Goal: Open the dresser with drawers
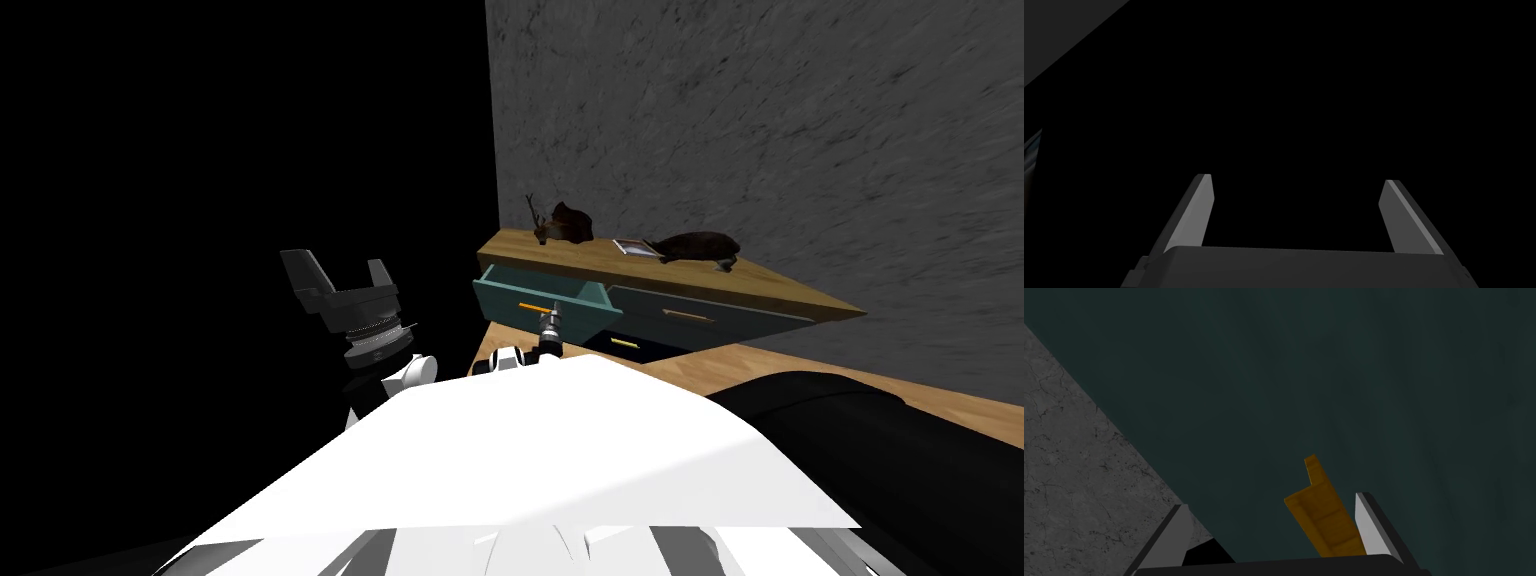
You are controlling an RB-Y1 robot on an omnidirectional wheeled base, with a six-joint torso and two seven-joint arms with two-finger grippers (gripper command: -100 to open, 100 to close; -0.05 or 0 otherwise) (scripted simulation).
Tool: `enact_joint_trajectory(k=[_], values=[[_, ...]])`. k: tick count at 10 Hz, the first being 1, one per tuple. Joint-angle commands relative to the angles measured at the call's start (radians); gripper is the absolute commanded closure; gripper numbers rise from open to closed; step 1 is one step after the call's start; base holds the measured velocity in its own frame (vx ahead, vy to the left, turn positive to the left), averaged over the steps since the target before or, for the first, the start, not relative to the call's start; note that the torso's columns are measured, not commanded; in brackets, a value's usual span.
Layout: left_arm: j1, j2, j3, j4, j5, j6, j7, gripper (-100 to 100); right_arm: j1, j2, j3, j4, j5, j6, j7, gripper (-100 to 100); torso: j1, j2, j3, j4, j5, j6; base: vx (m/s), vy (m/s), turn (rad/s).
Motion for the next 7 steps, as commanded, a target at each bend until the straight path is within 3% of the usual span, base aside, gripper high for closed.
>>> enact_joint_trajectory(k=[1,3,4,5,7], values=[[0.000,0.000,0.000,0.000,0.000,0.000,0.000,0,0.032,0.028,0.013,-0.064,-0.008,-0.036,0.063,-100,0.000,0.001,0.000,0.002,0.001,0.001,0.010,-0.022,-0.052],[0.000,0.000,0.000,0.000,0.000,0.000,0.000,0,0.045,0.039,0.018,-0.089,-0.011,-0.050,0.087,-100,0.002,0.008,0.001,0.008,0.005,0.001,0.009,-0.013,-0.027],[0.000,0.000,0.000,0.000,0.000,0.000,0.000,0,0.052,0.034,0.019,-0.069,-0.013,-0.050,0.082,-100,0.002,0.009,0.002,0.009,0.006,0.001,0.009,-0.004,0.005],[0.000,0.000,0.000,0.000,0.000,0.000,0.000,0,0.054,0.034,0.018,-0.067,-0.014,-0.051,0.082,0,0.003,0.008,0.002,0.007,0.004,0.001,0.006,0.001,0.004],[0.000,0.000,0.000,0.000,0.000,0.000,0.000,0,0.057,0.034,0.019,-0.061,-0.016,-0.052,0.082,0,0.001,0.003,0.001,0.003,0.002,0.000,0.000,0.000,0.000]])
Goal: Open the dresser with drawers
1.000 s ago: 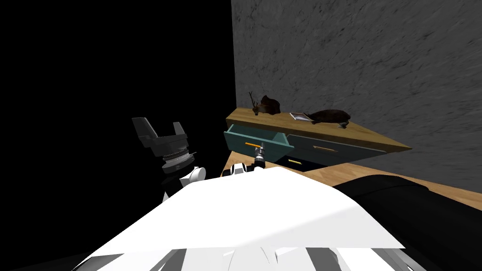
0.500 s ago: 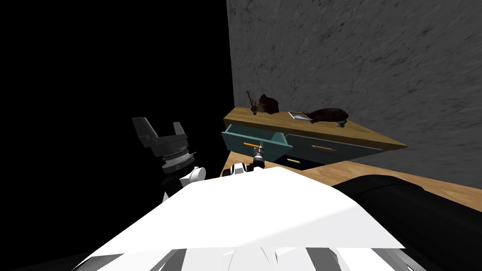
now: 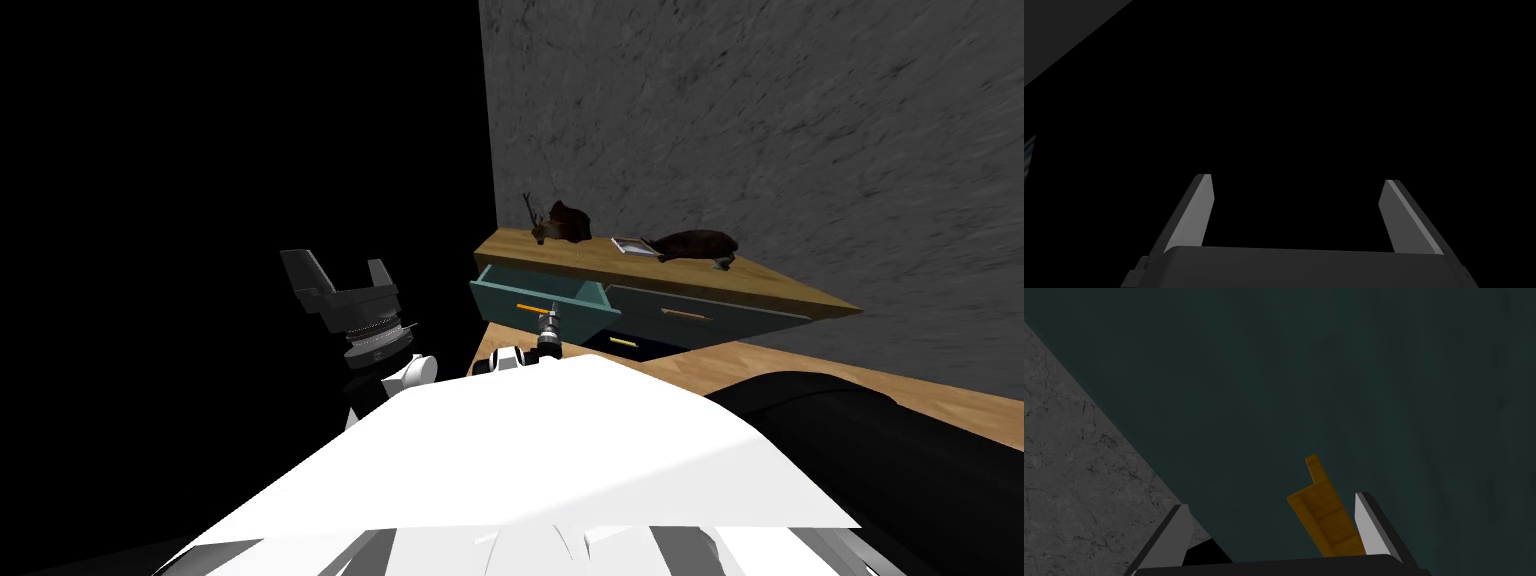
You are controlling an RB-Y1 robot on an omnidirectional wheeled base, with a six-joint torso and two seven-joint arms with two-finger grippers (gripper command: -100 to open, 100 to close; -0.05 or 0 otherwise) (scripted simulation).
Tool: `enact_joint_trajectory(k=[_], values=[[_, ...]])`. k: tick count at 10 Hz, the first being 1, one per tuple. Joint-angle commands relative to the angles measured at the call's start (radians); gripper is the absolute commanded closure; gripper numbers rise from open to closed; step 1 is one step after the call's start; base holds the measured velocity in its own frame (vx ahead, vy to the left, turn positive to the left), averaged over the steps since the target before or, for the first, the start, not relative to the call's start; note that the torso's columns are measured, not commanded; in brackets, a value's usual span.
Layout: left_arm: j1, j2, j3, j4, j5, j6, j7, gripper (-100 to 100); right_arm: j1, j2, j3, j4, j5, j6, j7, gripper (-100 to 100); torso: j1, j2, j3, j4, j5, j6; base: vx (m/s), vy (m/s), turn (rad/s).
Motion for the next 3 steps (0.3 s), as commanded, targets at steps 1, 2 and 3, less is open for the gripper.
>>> enact_joint_trajectory(k=[1,2,3], values=[[0.000,0.000,0.000,0.000,0.000,0.000,0.000,0,0.001,0.000,0.000,0.002,0.000,-0.001,0.000,0,-0.001,-0.002,-0.001,-0.001,-0.001,0.000,0.000,0.000,0.000],[0.000,0.000,0.000,0.000,0.000,0.000,0.000,0,0.002,0.000,0.000,0.003,-0.001,-0.001,0.000,0,-0.001,-0.003,-0.001,-0.002,-0.001,0.000,0.000,0.000,0.000],[0.000,0.000,0.000,0.000,0.000,0.000,0.000,0,0.002,-0.001,0.000,0.004,-0.001,-0.001,0.000,0,-0.001,-0.003,-0.001,-0.002,-0.002,0.000,0.000,0.000,0.000]])
